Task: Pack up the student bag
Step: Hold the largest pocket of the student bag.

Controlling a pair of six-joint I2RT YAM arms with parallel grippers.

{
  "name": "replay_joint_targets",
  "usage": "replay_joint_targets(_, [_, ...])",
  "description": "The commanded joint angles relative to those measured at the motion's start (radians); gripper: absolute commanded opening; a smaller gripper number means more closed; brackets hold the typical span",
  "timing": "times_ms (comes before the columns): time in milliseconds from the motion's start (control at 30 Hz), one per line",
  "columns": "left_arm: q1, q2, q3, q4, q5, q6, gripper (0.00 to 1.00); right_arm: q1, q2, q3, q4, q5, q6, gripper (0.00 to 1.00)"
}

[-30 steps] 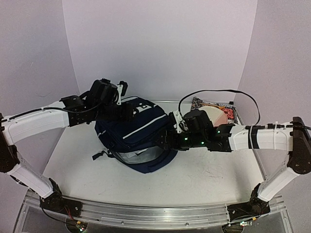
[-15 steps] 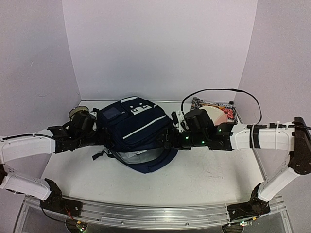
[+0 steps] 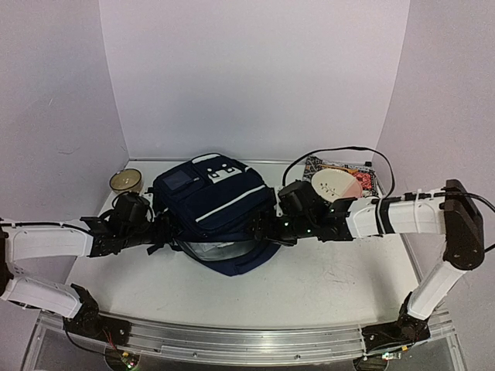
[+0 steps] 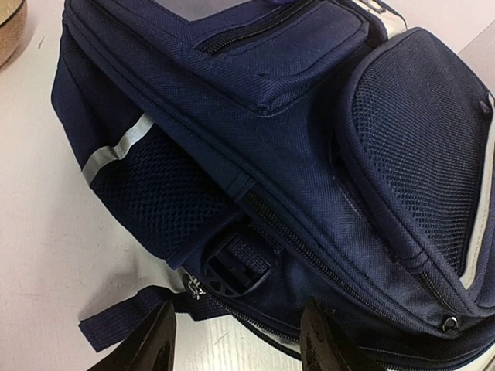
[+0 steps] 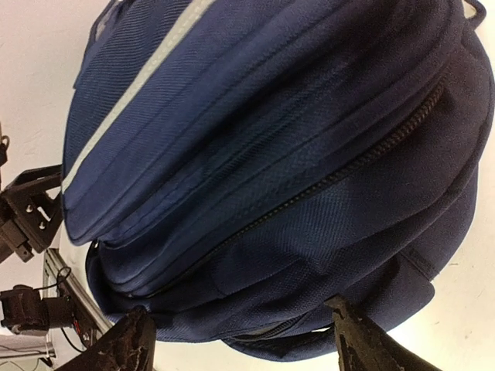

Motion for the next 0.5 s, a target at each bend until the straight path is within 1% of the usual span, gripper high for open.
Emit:
replay_joint_targets(0, [0.012, 0.026, -0.013, 0.079, 0.021, 0.006, 0.55, 0.002, 0.033, 0.006, 0.008, 0.074, 0.019, 0.73])
replay_joint_targets(67, [0.019, 0.034, -0.018, 0.086, 0.029, 0.005, 0.54, -0.004, 0.051, 0.004, 0.010, 0.075, 0.016, 0.67])
replay_joint_targets(167, [0.024, 0.052, -0.026, 0.098, 0.049, 0.001, 0.53, -0.022, 0.063, 0.002, 0.028, 0.055, 0.007, 0.55])
replay_joint_targets(233, [0.025, 0.060, -0.032, 0.105, 0.064, 0.001, 0.52, -0.034, 0.066, 0.002, 0.051, 0.042, -0.006, 0.50])
replay_joint_targets(333, [0.027, 0.056, -0.051, 0.119, 0.074, -0.002, 0.50, -0.062, 0.073, 0.005, 0.068, 0.030, -0.022, 0.45])
replay_joint_targets(467, [0.029, 0.043, -0.079, 0.148, 0.110, -0.005, 0.49, -0.107, 0.096, 0.014, 0.081, 0.005, -0.041, 0.44])
